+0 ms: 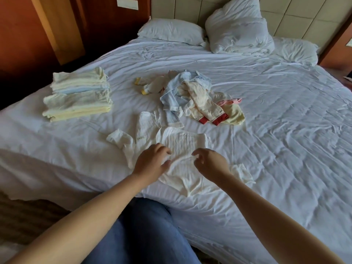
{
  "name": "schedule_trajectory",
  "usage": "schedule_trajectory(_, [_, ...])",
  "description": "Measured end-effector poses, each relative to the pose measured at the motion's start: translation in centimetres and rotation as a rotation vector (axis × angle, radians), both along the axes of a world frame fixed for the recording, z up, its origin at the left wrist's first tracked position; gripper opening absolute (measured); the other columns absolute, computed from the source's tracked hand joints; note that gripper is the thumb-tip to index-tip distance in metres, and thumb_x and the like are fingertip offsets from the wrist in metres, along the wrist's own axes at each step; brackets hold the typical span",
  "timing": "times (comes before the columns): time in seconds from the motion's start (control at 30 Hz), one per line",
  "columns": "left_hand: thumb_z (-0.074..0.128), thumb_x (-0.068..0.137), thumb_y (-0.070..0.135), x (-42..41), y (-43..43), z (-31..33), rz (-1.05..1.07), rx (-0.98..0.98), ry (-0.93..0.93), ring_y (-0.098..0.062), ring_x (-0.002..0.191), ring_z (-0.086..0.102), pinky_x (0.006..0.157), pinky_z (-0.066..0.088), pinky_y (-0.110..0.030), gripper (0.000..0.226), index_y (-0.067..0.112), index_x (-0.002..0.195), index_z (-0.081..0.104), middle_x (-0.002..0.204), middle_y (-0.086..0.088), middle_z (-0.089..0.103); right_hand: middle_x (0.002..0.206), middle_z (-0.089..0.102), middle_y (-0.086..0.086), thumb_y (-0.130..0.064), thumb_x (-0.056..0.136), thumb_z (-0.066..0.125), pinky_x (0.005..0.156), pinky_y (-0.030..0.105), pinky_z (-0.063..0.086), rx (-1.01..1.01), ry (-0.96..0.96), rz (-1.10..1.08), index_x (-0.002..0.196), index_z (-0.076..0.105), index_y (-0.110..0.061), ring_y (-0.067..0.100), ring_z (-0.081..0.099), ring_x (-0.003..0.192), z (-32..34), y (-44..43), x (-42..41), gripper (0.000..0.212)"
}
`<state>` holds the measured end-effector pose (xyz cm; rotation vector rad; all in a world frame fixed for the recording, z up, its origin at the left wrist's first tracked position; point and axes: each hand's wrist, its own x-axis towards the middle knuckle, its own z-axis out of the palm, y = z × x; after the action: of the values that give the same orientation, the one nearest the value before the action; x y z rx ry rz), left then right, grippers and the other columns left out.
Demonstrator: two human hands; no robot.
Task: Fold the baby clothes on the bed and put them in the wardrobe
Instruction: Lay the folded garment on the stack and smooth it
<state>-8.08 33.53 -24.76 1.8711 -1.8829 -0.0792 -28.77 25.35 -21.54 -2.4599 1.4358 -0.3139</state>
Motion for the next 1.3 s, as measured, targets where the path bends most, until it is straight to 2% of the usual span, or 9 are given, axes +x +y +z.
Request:
schedule_trajectory(0.2, [0.059, 0.091, 0.039, 4.4, -2.9, 0.1, 0.202, 0.091, 0.086, -0.02, 0.108, 0.059, 0.08, 0.049, -0.034, 0.04, 0.019, 0.124, 0.051, 0.123, 0.003, 0.056, 0.117, 0.066, -0.012, -0.021, 0.089, 0.05, 0.07, 0.022, 0.039, 0.001, -0.019, 0.138, 0.116, 0.065, -0.033, 0.01, 0.063, 0.1, 1.7, -3.7, 7.2, 0.033])
schedule_trajectory(0.33, [0.059, 0.088, 0.051, 5.8, -4.8, -0.5, 0.271, 0.183, 0.119, -0.02, 0.094, 0.064, 0.075, 0.051, -0.034, 0.042, 0.021, 0.117, 0.052, 0.105, 0.005, 0.063, 0.113, 0.066, -0.011, -0.022, 0.091, 0.05, 0.075, 0.024, 0.046, 0.081, -0.012, 0.208, 0.118, 0.064, -0.033, 0.01, 0.062, 0.102, 1.1, -6.8, 11.0, 0.032])
schedule_trajectory(0.47, [0.06, 0.083, 0.053, 6.3, -5.7, -1.5, 0.294, 0.133, 0.152, -0.012, 0.076, 0.061, 0.066, 0.046, -0.028, 0.028, 0.026, 0.079, 0.056, 0.08, 0.01, 0.056, 0.108, 0.069, -0.009, -0.017, 0.09, 0.049, 0.08, 0.028, 0.05, 0.119, -0.007, 0.251, 0.119, 0.063, -0.03, 0.012, 0.064, 0.099, -0.3, -9.4, 14.1, 0.035])
schedule_trajectory(0.53, [0.061, 0.083, 0.048, 6.5, -5.9, -2.4, 0.306, 0.074, 0.152, -0.009, 0.071, 0.059, 0.061, 0.045, -0.025, 0.025, 0.026, 0.072, 0.055, 0.076, 0.011, 0.055, 0.107, 0.07, -0.008, -0.016, 0.09, 0.047, 0.08, 0.03, 0.051, 0.134, 0.009, 0.264, 0.12, 0.062, -0.031, 0.013, 0.064, 0.098, -1.0, -10.5, 15.4, 0.037])
schedule_trajectory(0.77, [0.06, 0.082, 0.036, 6.8, -6.2, -4.3, 0.309, -0.12, 0.227, -0.009, 0.064, 0.058, 0.056, 0.046, -0.027, 0.013, 0.025, 0.076, 0.061, 0.072, 0.009, 0.06, 0.11, 0.067, -0.003, -0.012, 0.089, 0.046, 0.072, 0.028, 0.048, 0.135, 0.032, 0.229, 0.104, 0.071, -0.031, 0.015, 0.063, 0.093, -3.3, -12.1, 18.0, 0.036])
schedule_trajectory(0.93, [0.055, 0.09, 0.033, 6.7, -5.7, -3.6, 0.362, -0.094, 0.35, -0.011, 0.059, 0.054, 0.057, 0.04, -0.028, 0.013, 0.022, 0.084, 0.057, 0.066, 0.007, 0.058, 0.089, 0.067, -0.01, -0.023, 0.091, 0.054, 0.066, 0.026, 0.042, 0.121, 0.036, 0.201, 0.102, 0.071, -0.034, 0.013, 0.064, 0.085, -2.2, -12.4, 18.4, 0.023])
schedule_trajectory(1.07, [0.051, 0.098, 0.036, 7.2, -5.3, -2.1, 0.388, -0.066, 0.606, -0.011, 0.062, 0.054, 0.061, 0.039, -0.03, 0.014, 0.023, 0.095, 0.051, 0.068, 0.009, 0.056, 0.069, 0.069, -0.013, -0.031, 0.088, 0.051, 0.071, 0.035, 0.056, 0.22, -0.118, 0.13, 0.091, 0.064, -0.038, 0.005, 0.068, 0.069, -0.1, -11.8, 18.1, 0.015])
schedule_trajectory(1.2, [0.052, 0.099, 0.031, 6.9, -4.2, 1.1, 0.315, -0.236, 0.636, -0.009, 0.058, 0.051, 0.057, 0.042, -0.031, 0.011, 0.021, 0.094, 0.051, 0.064, 0.01, 0.052, 0.093, 0.071, -0.005, -0.038, 0.078, 0.045, 0.075, 0.048, 0.057, 0.278, -0.275, 0.147, 0.081, 0.054, -0.043, 0.014, 0.07, 0.086, 2.2, -10.8, 16.7, 0.01])
schedule_trajectory(1.3, [0.052, 0.1, 0.033, 5.3, -3.2, 3.2, 0.211, -0.233, 0.594, -0.01, 0.058, 0.052, 0.054, 0.04, -0.024, 0.011, 0.022, 0.096, 0.054, 0.062, 0.009, 0.054, 0.106, 0.07, -0.003, -0.027, 0.089, 0.052, 0.081, 0.037, 0.053, 0.173, -0.238, 0.116, 0.09, 0.055, -0.035, 0.017, 0.065, 0.1, 3.7, -9.6, 14.5, 0.009])
